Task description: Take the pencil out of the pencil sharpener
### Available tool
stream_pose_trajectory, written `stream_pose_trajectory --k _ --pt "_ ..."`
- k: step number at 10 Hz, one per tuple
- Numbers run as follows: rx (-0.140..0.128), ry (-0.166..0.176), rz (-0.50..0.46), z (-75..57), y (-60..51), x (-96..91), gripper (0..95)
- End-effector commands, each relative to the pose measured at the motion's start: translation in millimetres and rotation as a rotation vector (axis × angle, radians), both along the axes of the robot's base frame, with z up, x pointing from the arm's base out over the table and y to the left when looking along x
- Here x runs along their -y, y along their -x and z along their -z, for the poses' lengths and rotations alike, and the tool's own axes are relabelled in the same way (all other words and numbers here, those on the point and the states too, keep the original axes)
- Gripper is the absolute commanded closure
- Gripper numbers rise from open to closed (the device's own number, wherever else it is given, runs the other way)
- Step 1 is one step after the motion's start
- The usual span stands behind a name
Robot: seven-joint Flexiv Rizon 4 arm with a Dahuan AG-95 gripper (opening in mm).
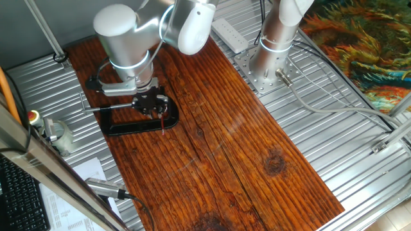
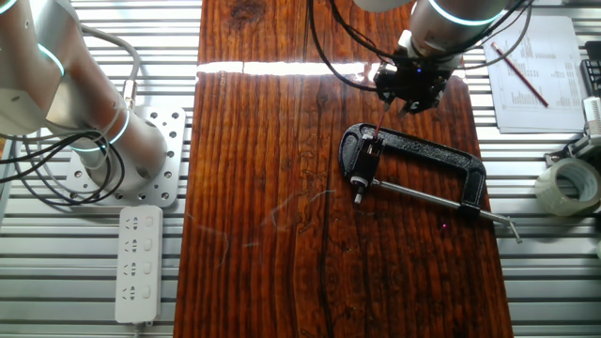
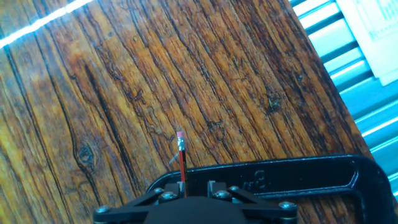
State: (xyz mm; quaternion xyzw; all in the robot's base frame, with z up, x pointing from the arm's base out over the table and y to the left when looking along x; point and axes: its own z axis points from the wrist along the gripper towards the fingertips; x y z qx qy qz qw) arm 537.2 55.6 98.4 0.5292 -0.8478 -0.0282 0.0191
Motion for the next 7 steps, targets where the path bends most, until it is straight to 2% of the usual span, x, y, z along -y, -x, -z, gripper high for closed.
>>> stream_pose_trajectory --k 1,4,7 --pt "0.001 -0.005 -0.008 2.4 -1.5 1.1 76.0" --pt "0.000 -0.004 -0.010 9.9 -3.9 -4.1 76.0" --pt "-0.002 -0.008 -0.002 18.0 3.3 -5.8 76.0"
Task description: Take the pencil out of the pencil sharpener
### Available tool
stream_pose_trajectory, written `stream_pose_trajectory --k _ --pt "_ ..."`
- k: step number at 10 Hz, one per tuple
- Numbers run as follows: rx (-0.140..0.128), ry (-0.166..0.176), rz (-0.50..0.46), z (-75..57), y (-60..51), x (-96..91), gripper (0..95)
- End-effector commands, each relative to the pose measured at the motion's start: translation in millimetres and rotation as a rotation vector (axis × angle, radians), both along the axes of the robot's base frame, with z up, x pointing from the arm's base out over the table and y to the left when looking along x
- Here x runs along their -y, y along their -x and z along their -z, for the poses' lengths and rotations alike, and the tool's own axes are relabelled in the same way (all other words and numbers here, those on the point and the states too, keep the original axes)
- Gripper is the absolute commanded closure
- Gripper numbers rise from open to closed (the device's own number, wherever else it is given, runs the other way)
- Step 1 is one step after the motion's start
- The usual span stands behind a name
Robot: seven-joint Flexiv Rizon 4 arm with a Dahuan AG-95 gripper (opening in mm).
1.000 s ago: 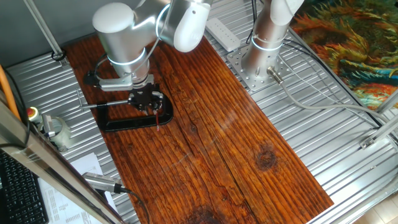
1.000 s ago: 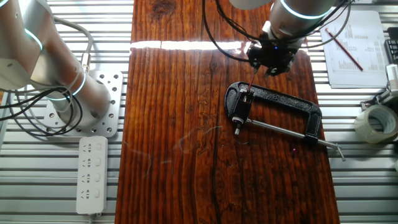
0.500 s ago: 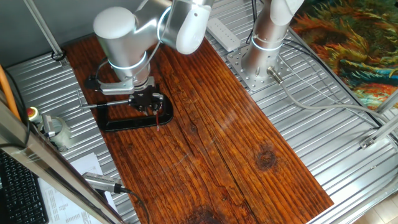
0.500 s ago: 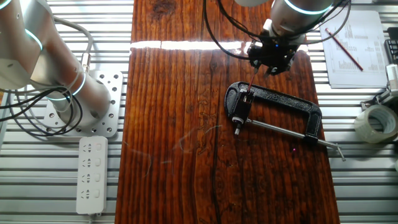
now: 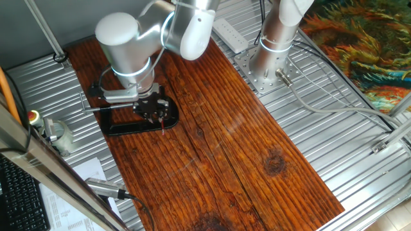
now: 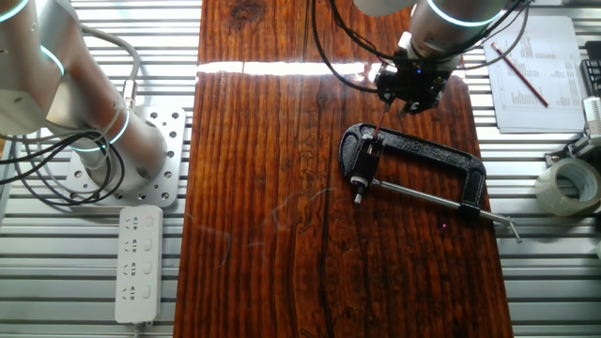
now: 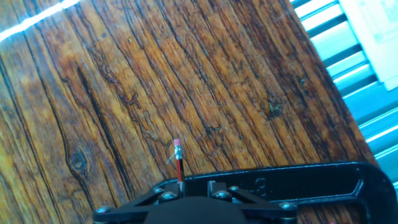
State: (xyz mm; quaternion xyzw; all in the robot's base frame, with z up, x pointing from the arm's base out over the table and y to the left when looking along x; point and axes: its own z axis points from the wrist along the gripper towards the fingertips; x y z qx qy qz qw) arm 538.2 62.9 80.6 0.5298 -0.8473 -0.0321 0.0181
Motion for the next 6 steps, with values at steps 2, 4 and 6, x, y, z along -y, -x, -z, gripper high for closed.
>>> stream_pose_trajectory --k 2,4,6 --pt "0.003 0.000 -0.014 4.1 7.1 3.3 76.0" --pt "0.003 0.001 -0.028 6.7 9.3 4.4 76.0" --pt "0.006 -0.003 -0.032 11.7 9.6 6.5 76.0"
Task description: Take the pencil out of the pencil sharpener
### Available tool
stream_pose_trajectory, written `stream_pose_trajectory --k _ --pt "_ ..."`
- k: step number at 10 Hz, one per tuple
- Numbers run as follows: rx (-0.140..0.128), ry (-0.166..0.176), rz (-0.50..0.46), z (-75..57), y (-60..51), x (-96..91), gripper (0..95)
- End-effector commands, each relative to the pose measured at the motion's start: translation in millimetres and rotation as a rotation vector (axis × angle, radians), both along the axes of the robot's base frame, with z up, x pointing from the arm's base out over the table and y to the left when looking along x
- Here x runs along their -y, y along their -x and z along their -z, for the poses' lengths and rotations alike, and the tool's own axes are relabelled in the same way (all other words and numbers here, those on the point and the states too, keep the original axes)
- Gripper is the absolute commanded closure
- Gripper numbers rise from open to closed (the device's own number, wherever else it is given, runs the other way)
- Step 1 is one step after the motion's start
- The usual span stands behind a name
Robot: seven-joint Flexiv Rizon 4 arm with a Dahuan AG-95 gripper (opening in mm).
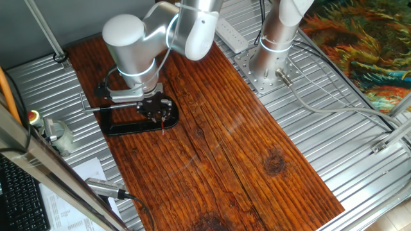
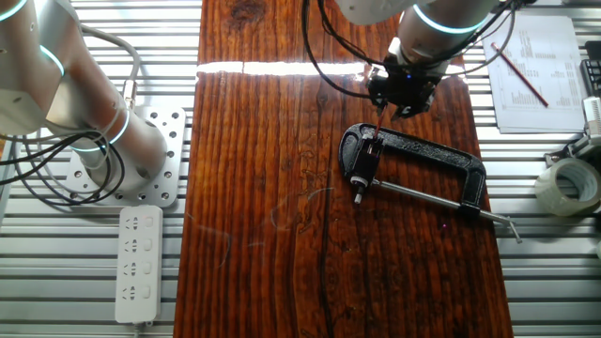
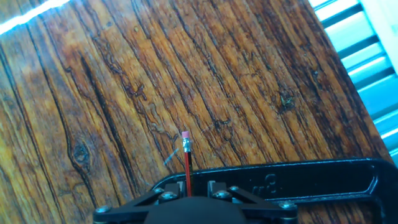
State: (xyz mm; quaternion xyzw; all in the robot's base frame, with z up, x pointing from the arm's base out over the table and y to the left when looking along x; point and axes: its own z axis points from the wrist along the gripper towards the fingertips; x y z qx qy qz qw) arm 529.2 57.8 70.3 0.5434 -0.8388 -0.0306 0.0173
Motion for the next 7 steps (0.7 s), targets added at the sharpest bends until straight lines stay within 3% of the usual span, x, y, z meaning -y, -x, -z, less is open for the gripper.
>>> stream_pose_trajectory --k 1,7 --pt "0.003 -0.004 -0.005 2.7 0.2 1.8 76.0" --pt "0.003 0.000 0.011 9.9 0.3 -5.2 76.0"
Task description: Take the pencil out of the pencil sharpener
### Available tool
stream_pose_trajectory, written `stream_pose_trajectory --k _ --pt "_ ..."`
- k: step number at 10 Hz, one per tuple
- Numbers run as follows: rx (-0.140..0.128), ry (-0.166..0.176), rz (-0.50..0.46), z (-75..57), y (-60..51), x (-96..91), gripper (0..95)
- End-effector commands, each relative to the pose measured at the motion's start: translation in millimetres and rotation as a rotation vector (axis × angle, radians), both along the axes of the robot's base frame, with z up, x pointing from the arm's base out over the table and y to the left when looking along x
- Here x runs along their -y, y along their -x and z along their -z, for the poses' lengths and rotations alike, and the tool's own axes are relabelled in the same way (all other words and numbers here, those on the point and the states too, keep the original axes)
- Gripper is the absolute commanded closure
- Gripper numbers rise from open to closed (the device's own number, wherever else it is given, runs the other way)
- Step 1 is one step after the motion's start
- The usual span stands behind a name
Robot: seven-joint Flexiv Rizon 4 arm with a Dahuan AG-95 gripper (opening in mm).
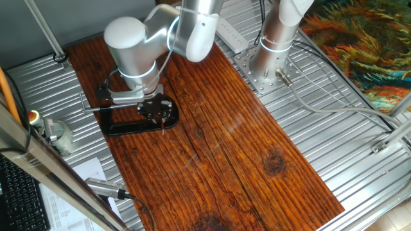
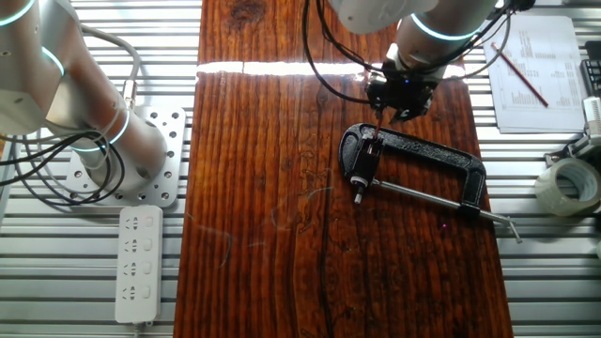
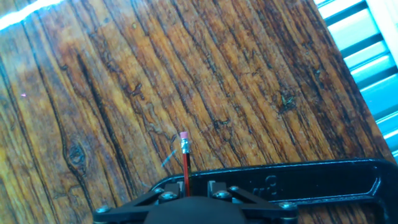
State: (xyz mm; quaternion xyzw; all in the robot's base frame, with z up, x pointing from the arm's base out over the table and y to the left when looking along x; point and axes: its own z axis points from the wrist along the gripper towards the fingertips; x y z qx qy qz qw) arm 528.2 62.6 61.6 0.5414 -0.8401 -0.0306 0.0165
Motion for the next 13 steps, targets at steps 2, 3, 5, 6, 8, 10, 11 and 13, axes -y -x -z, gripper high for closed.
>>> stream_pose_trajectory --k 2,3,5,6,8,10,11,13 --pt "0.003 0.003 0.008 3.5 0.7 -1.7 76.0" --pt "0.003 0.003 0.007 4.2 0.9 -1.6 76.0" --pt "0.004 0.004 0.005 5.4 1.6 -1.4 76.0" --pt "0.004 0.005 0.002 6.1 2.3 -1.1 76.0" --pt "0.008 0.004 0.012 8.0 4.8 -0.5 76.0" --pt "0.007 0.004 0.013 8.3 5.2 -0.4 76.0" --pt "0.007 0.005 0.015 8.3 5.3 -0.4 76.0" --pt "0.008 0.006 0.019 8.4 5.5 -0.4 95.0"
